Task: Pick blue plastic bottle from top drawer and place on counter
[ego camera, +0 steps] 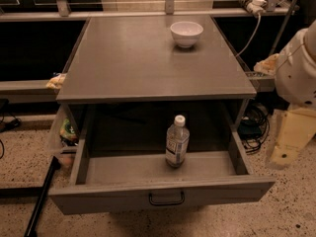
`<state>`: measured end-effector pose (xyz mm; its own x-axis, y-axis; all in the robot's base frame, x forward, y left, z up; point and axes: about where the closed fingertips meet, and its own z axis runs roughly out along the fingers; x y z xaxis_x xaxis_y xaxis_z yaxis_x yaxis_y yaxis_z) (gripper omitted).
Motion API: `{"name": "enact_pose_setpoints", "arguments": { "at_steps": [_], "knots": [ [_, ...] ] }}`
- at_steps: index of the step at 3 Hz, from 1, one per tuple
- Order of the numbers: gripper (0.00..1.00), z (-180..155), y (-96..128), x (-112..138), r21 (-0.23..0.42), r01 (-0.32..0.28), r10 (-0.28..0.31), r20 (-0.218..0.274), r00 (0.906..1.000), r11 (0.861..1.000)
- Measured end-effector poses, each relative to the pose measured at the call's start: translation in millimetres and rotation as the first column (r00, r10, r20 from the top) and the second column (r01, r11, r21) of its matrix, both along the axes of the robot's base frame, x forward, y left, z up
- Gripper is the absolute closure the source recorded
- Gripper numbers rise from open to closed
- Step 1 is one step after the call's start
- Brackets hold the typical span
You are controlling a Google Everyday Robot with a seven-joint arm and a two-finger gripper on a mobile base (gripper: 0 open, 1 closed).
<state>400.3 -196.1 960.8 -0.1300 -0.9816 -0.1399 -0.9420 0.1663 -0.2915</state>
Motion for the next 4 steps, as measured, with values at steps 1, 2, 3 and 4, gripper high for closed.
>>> {"name": "enact_pose_setpoints", "arguments": {
  "at_steps": [1, 2, 3, 4],
  "knots": [
    [0.0, 0, 0, 0, 0.0, 0.0, 0.0, 0.0, 1.0, 1.0],
    [0.19, -1, 2, 3, 0.016, -0.001, 0.001, 0.016, 0.9999, 1.0],
    [0.42, -21, 2, 18, 0.072, -0.008, 0.006, 0.032, 0.9995, 0.997],
    [0.65, -46, 5, 36, 0.134, -0.018, 0.011, 0.049, 0.9988, 0.991]
  ]
}}
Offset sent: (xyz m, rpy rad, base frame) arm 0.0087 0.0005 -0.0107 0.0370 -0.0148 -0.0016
